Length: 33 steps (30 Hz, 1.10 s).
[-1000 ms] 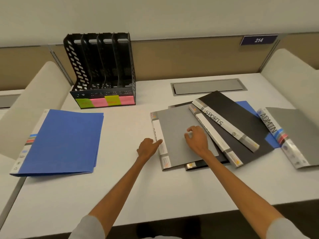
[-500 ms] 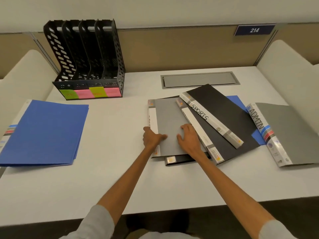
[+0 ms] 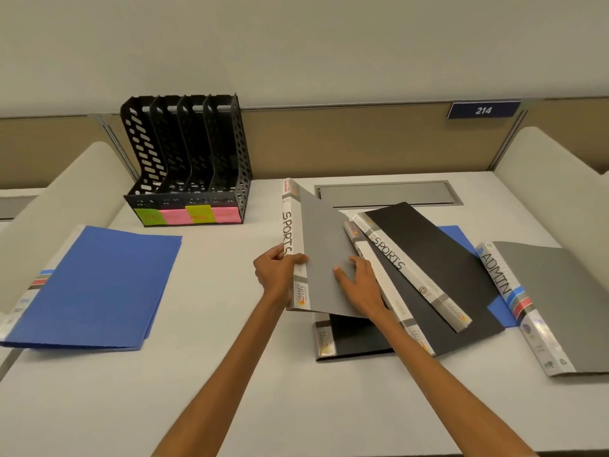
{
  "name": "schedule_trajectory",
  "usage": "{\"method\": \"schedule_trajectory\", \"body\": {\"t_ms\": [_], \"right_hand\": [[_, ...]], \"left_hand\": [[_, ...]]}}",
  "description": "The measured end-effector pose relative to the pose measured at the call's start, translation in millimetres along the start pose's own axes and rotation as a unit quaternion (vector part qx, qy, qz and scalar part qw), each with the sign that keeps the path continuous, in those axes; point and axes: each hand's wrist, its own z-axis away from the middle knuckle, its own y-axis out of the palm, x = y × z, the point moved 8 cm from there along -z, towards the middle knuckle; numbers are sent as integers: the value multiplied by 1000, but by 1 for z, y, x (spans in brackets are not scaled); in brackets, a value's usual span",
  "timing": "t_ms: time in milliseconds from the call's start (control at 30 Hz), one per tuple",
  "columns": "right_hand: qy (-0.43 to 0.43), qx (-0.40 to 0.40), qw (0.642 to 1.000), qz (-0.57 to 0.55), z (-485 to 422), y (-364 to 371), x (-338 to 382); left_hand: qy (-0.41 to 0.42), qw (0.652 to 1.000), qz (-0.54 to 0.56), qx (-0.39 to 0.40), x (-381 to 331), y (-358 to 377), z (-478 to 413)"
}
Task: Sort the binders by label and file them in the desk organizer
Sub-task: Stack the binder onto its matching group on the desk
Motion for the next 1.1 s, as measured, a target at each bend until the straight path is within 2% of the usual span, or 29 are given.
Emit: {"method": "schedule_trajectory", "body": {"t_ms": [100,200,300,433,567,867,967,1100], "right_hand": [[49,30,996,-75,-12,6,1],[83,50,976,-194,-25,8,9],[79,67,951,-291,-38,7,28],[62,66,934,-345,-55,6,52],[44,87,927,-361,-66,9,71],[78,96,918,-377,-78,8,80],[85,76,925,-362,-81,9,78],[116,1,928,-353,-83,15,72]], "left_hand": [[38,999,4,5,-31,-1,2],[91,996,2,16,-64,-1,6],[130,991,9,22,-96,3,11],[158,986,8,44,-121,17,18],[191,981,-17,39,-137,27,23],[227,972,-15,55,-159,41,21],[228,972,-23,49,-157,35,15],[243,969,-12,48,-152,7,2]]}}
